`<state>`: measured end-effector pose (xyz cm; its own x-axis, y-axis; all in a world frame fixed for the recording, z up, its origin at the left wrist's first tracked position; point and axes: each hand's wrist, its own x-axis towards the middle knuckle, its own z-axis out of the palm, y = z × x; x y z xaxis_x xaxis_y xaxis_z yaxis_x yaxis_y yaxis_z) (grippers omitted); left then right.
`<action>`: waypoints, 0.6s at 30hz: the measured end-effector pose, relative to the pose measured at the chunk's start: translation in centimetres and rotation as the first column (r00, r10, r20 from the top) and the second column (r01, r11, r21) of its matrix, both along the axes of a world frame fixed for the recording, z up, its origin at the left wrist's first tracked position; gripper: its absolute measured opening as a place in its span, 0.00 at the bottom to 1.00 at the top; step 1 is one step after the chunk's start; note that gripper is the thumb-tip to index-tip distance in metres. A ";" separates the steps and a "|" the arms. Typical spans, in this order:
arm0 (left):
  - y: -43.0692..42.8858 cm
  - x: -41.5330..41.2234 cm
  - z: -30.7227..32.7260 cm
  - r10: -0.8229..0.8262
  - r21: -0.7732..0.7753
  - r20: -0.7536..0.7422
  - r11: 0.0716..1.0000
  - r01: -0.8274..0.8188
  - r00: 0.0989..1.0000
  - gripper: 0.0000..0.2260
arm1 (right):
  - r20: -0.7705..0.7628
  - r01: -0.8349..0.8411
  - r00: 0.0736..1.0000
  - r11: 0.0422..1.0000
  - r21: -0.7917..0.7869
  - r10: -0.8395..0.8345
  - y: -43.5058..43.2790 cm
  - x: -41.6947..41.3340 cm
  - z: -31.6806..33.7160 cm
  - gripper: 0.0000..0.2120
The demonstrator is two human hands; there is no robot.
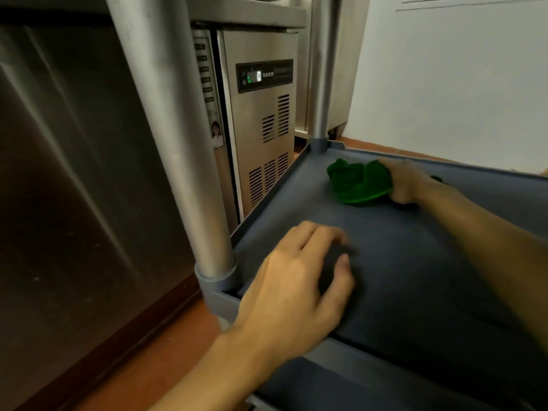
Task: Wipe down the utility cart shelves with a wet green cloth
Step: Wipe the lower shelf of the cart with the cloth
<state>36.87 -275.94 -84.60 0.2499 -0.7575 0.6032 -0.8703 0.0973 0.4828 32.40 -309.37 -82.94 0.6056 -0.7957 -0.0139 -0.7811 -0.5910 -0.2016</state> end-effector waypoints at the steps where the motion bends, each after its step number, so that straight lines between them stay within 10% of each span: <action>1: -0.3 0.0 -0.1 0.005 0.006 -0.006 1.000 -0.005 1.000 0.10 | 0.025 -0.031 0.999 0.999 -0.010 0.031 0.1 0.4 0.0 0.24; 18: -4.5 2.9 -0.2 0.215 -0.061 0.009 0.975 -0.214 0.977 0.19 | 0.220 -0.425 0.897 0.884 0.196 0.382 12.2 2.9 1.9 0.05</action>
